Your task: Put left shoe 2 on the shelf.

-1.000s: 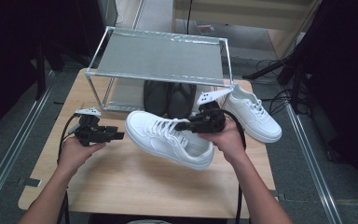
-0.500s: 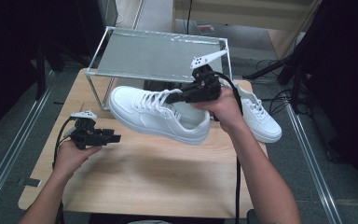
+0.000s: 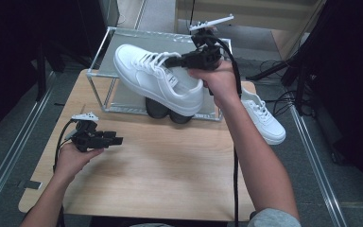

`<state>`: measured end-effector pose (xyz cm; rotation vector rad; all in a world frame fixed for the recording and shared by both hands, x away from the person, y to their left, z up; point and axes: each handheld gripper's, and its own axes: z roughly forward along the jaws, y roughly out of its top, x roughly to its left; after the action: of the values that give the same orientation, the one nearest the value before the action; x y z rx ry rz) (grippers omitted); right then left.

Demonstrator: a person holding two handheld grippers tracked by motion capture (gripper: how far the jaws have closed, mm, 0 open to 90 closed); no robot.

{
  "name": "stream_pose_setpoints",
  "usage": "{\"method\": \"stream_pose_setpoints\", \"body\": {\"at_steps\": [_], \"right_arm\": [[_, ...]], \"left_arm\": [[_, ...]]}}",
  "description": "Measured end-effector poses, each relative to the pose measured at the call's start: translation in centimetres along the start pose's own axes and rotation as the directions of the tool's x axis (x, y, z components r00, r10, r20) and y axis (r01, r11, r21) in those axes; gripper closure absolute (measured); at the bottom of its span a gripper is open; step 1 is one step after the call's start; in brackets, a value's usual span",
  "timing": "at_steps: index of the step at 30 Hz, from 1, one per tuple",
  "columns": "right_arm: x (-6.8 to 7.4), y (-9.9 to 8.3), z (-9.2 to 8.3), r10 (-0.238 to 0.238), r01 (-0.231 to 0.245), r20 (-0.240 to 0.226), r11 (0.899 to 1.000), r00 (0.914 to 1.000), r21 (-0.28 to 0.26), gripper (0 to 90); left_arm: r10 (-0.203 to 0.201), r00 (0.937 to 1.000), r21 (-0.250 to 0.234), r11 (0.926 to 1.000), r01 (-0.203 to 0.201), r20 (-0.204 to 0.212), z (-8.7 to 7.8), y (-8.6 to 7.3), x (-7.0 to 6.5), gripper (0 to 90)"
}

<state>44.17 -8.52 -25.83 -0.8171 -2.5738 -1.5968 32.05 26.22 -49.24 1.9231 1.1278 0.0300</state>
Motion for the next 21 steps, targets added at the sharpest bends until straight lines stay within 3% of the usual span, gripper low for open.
{"method": "stream_pose_setpoints", "body": {"at_steps": [3, 8, 10, 12, 13, 14, 15, 17, 21], "right_arm": [[-0.9, 1.0, 0.4, 0.057, -0.054, 0.084, 0.998, 0.9948, -0.035, 83.3], [-2.2, 2.2, 1.4, 0.124, -0.114, 0.193, 0.991, 0.9732, -0.065, 83.3], [-2.8, 2.5, 2.1, 0.15, -0.136, 0.238, 0.988, 0.9597, -0.075, 83.3], [-3.3, 2.8, 2.8, 0.182, -0.163, 0.286, 0.982, 0.9406, -0.091, 83.2], [-3.6, 2.9, 3.3, 0.204, -0.18, 0.313, 0.978, 0.9277, -0.104, 83.2], [-4.1, 3.0, 3.9, 0.236, -0.205, 0.346, 0.971, 0.9082, -0.123, 83.2], [-4.2, 3.0, 4.1, 0.248, -0.216, 0.358, 0.968, 0.9001, -0.128, 83.2], [-4.8, 3.0, 5.1, 0.3, -0.259, 0.39, 0.953, 0.8705, -0.156, 83.1], [-5.4, 3.2, 6.6, 0.363, -0.309, 0.415, 0.931, 0.8344, -0.193, 83.1]], "left_arm": [[0.01, 0.9999, 0.01, 0.9999, -0.01, -0.002, 0.0, 0.0, 0.0, 47.3], [0.013, 0.9999, 0.015, 0.9998, -0.013, -0.01, 0.2, 0.0, -0.2, 47.3], [0.014, 0.9999, 0.015, 0.9998, -0.014, -0.009, 0.4, 0.0, -0.4, 47.4], [0.015, 0.9999, 0.016, 0.9998, -0.015, -0.001, 0.5, 0.0, -0.6, 47.4], [0.023, 0.9997, 0.02, 0.9995, -0.023, 0.004, 0.6, 0.1, -0.7, 47.4], [0.022, 0.9997, 0.019, 0.9996, -0.022, 0.003, 0.6, 0.1, -0.7, 47.4], [0.025, 0.9997, 0.02, 0.9995, -0.025, 0.002, 0.6, 0.1, -0.8, 47.4], [0.032, 0.9995, 0.023, 0.9992, -0.032, 0.006, 0.7, 0.1, -0.8, 47.4], [0.036, 0.9993, 0.022, 0.9991, -0.037, 0.013, 0.7, 0.1, -0.8, 47.5]]}}
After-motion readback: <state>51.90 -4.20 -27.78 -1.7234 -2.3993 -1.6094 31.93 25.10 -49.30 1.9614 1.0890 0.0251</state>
